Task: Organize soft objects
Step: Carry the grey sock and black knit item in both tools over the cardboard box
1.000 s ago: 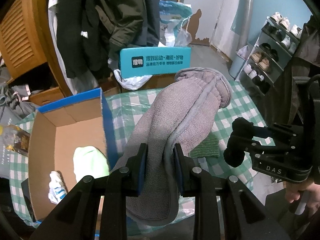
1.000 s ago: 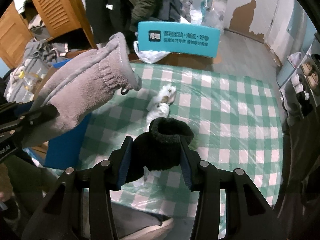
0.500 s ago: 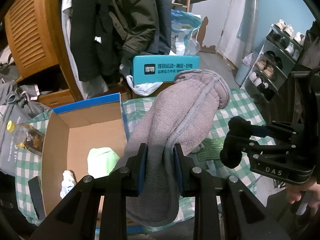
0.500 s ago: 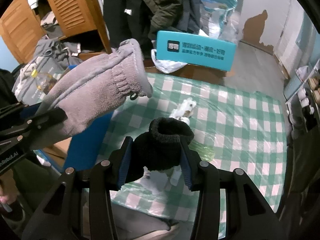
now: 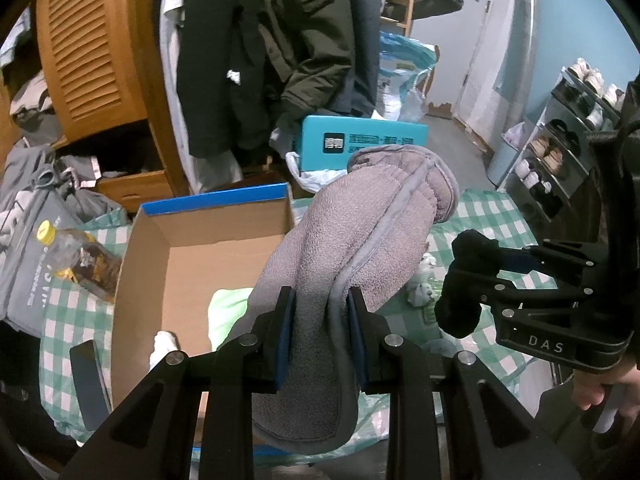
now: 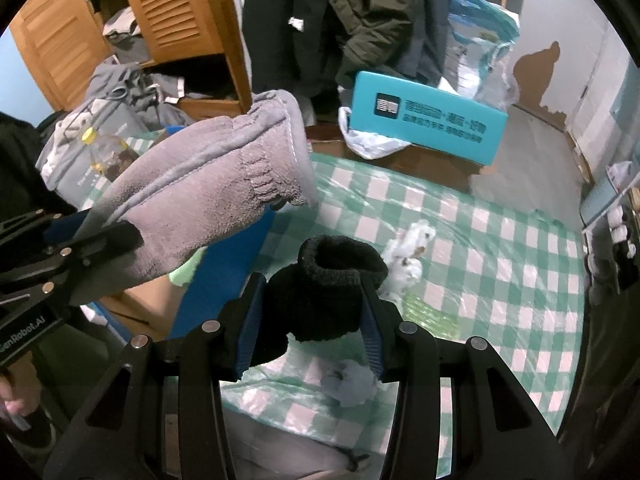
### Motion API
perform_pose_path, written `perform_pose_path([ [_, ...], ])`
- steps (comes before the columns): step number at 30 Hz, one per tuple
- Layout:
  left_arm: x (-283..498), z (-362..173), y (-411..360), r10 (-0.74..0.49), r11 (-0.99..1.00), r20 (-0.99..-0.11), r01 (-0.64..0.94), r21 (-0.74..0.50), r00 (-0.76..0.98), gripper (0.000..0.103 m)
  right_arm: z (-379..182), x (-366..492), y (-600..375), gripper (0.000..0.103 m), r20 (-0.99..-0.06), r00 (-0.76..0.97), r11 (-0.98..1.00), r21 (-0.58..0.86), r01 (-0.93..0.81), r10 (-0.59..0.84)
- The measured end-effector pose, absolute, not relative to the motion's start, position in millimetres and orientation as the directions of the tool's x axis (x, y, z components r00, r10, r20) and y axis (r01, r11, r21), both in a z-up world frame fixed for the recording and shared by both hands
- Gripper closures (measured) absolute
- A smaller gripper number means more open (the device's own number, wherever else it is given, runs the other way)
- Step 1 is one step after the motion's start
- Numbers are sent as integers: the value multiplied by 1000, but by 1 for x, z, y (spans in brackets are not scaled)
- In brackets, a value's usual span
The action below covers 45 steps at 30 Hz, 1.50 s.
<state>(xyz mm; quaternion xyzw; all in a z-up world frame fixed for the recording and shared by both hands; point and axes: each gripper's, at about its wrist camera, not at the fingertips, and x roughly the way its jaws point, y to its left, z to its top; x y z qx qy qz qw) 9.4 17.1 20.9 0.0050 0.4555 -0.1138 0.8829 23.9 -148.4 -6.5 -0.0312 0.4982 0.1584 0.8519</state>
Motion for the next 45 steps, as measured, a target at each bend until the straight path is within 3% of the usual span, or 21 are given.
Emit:
perform_pose_path([
  [22,10,-2,94,-87,996,-826,46,-74,557,77,-12,46,-49,59,-874,391,894,99,-437,288],
  [45,19,-49,137,8,998,-875,-65,-27,483,77,-59,64,19,59,-924,269,858,105,-503,271],
])
